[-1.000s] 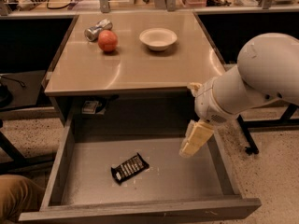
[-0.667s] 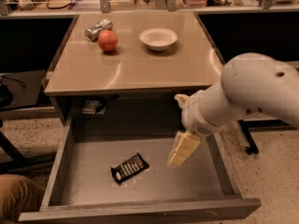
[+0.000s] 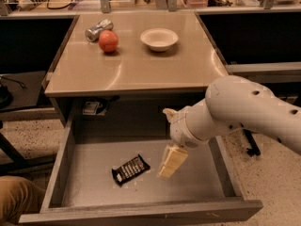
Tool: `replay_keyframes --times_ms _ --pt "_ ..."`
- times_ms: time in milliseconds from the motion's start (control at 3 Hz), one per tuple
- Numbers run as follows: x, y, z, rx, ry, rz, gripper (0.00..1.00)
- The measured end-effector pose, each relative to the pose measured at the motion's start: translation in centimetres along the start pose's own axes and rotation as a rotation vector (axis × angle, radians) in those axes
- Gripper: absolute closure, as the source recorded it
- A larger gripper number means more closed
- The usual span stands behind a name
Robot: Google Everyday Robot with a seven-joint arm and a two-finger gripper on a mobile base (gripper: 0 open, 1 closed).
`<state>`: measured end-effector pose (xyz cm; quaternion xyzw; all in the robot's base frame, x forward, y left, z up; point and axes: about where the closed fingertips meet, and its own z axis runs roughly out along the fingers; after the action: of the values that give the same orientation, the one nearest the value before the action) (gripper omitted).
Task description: Pick rxbar chocolate from top drawer and place on counter
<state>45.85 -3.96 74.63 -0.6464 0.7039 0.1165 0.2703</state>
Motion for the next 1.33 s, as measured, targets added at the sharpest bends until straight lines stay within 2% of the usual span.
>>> replay_keyframes --times_ms 333,667,1000,1333 --pt "-1.2 0.4 3.4 -0.025 -0.061 -0.038 0.0" --pt "-2.3 1.4 10.8 -0.054 -0.134 -0.074 0.0" --pt "-2.3 1.4 10.8 -0.054 -0.134 -0.074 0.0" --pt "-2.6 1.6 12.4 -0.083 -0.145 -0.084 0.0"
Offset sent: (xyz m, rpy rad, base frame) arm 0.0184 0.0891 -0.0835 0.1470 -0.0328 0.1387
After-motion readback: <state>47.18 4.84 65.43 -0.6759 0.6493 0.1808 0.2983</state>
